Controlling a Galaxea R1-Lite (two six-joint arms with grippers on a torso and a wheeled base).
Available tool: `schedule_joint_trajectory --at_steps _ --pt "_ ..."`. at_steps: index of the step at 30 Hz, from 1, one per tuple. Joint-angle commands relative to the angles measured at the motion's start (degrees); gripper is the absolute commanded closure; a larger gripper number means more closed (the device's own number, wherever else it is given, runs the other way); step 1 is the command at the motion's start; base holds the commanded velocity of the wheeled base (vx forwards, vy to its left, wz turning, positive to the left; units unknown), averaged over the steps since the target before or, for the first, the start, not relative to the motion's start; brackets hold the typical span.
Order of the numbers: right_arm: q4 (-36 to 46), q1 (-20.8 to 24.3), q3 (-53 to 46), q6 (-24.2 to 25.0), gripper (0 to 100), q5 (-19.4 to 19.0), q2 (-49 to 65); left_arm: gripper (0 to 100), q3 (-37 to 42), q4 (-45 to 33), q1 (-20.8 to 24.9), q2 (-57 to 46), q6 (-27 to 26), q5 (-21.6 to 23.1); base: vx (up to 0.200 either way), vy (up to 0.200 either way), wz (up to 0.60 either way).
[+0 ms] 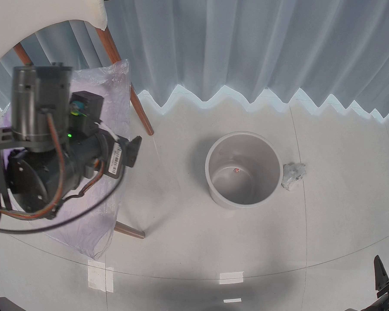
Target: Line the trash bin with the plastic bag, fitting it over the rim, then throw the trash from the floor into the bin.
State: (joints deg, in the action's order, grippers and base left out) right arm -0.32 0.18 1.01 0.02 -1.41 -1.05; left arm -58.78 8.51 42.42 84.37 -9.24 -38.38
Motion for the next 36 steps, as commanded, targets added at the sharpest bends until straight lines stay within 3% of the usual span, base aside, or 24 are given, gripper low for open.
schedule_joint_trajectory --at_steps 1,14,36 --pt "0.0 0.0 -1.0 0.1 0 0.0 1.0 0 -2.8 -0.3 4.7 10.1 -6.0 -6.4 0.000 0.000 0.00" --pt "0.0 0.0 -1.0 0.1 0 0.0 1.0 0 -1.4 -1.5 1.1 10.6 -20.7 -13.7 0.000 0.000 0.00" --pt "0.0 0.0 -1.0 0.1 0 0.0 1.0 0 0.4 -1.1 -3.0 12.4 -21.6 -13.8 0.000 0.000 0.00"
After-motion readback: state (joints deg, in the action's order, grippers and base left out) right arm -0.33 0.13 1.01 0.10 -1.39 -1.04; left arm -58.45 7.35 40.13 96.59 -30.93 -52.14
